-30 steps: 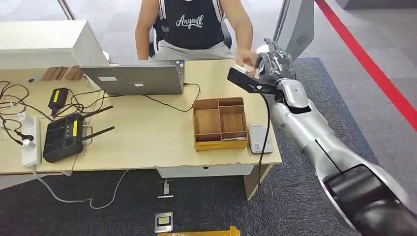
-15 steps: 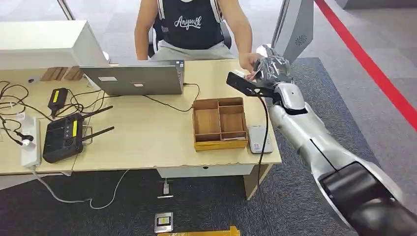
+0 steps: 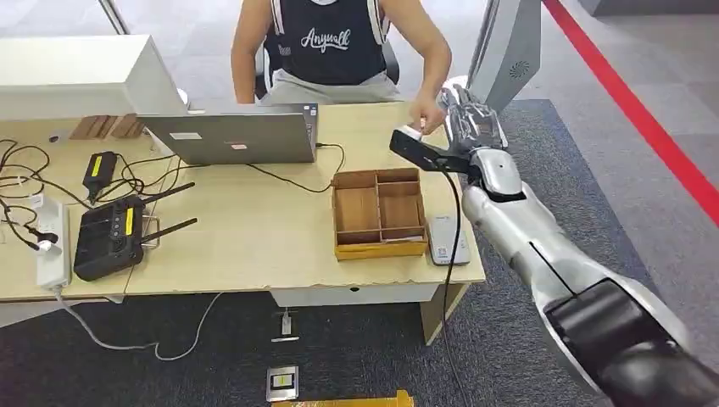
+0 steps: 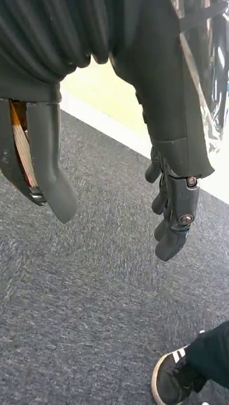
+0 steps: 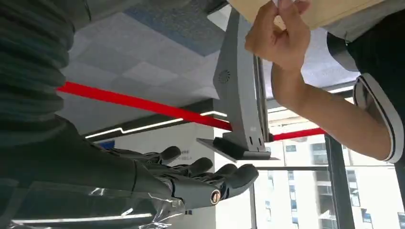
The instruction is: Pass the card to the sensor for recognition and then transmit it.
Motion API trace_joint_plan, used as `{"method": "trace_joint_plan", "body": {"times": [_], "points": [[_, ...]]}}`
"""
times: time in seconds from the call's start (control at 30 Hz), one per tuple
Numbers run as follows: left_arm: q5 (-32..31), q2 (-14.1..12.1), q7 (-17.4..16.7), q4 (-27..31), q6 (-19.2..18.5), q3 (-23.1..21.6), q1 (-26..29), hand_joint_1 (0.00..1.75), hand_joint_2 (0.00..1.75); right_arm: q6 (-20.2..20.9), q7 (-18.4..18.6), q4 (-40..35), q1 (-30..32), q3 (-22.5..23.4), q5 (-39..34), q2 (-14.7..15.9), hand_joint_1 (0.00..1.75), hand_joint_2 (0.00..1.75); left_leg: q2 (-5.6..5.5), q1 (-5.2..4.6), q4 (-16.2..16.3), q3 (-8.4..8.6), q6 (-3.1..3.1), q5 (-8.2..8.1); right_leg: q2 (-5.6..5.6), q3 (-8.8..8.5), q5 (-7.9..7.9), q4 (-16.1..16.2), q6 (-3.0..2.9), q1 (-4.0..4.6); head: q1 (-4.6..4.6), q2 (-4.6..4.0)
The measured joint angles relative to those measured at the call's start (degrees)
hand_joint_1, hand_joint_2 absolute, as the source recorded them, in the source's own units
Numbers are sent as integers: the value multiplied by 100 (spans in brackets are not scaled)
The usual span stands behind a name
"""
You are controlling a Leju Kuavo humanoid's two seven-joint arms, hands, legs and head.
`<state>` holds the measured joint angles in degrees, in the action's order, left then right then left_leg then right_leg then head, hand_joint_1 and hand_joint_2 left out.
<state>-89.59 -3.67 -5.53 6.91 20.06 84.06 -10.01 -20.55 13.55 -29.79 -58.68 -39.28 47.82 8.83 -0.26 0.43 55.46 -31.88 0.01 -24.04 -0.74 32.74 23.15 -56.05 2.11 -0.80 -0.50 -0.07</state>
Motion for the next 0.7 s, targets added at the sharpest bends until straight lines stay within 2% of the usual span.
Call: {"method": "trace_joint_plan", "body": {"times": [0.23, 0.4, 0.47, 0.6, 0.63, 0.7], "points": [[-11, 0, 0, 0, 0, 0, 1, 0, 175, -46, -9, 81, -5, -9, -37, -26, 0, 175, 0, 0, 0, 0, 0, 0, 0, 0, 0, 0, 0, 0, 0, 0], [-24, 0, -15, 0, 30, 0, 1, 0, 175, -240, -380, 20, 7, 20, -474, -22, 0, 175, 0, 0, 0, 1, 0, 0, 0, 0, 0, 0, 0, 0, 2, 0], [26, 2, -83, 0, 53, 4, 1, 0, 175, -140, -579, -192, 82, 66, -821, -17, 0, 175, 1, 1, 0, 2, 0, 0, 0, -1, 0, 0, 0, 1, 0, 0], [131, 18, -258, 0, 131, 28, -1, 0, 175, 210, -507, -1028, 532, 83, -1124, 24, 0, 175, 0, 3, 0, 4, 0, 0, 3, -1, 1, 1, -1, 3, 0, 0], [155, 22, -308, 0, 159, 55, 0, 0, 0, 303, -455, -1315, 700, 83, -1197, 57, 0, 175, 0, 4, 0, 4, 0, -1, 2, 0, 2, 1, -2, 3, 2, 0], [181, 35, -372, 0, 206, 98, 0, 0, 0, 468, -409, -1826, 1007, 81, -1314, 123, 0, 175, -1, 4, 0, 5, 0, -1, 2, -1, 3, 2, -2, 3, 4, 0]]}}
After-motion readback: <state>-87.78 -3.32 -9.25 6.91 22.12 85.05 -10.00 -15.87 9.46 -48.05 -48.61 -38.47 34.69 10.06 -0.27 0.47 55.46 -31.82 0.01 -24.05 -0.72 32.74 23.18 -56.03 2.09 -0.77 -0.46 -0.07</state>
